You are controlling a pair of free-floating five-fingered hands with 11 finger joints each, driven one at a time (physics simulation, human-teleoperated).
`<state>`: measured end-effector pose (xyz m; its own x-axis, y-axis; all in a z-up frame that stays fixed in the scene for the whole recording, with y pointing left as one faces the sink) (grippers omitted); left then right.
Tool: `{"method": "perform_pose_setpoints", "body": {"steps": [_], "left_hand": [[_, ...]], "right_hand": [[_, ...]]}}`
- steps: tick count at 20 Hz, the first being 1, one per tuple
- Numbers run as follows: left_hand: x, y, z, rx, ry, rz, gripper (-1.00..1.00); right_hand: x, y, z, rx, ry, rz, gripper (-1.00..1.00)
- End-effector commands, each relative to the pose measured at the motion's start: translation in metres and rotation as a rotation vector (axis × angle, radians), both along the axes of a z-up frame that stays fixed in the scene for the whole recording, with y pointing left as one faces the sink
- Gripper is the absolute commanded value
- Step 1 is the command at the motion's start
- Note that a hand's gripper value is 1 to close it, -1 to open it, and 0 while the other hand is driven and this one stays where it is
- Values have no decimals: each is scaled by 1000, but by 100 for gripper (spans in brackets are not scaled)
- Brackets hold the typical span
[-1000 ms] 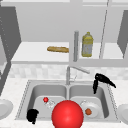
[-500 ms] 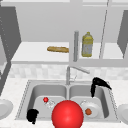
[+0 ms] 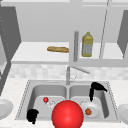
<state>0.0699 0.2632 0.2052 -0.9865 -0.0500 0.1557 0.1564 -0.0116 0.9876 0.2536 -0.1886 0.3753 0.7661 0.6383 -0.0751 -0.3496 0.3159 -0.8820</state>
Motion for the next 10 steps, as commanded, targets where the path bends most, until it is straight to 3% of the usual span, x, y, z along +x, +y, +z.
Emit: {"method": "perform_pose_setpoints", "body": {"steps": [1, 10], "left_hand": [[0, 0, 0, 0, 0, 0, 0], [0, 0, 0, 0, 0, 0, 0]], "right_hand": [[0, 0, -26, 0, 0, 124, -100], [2, 0, -87, 67, -51, 307, -100]]}}
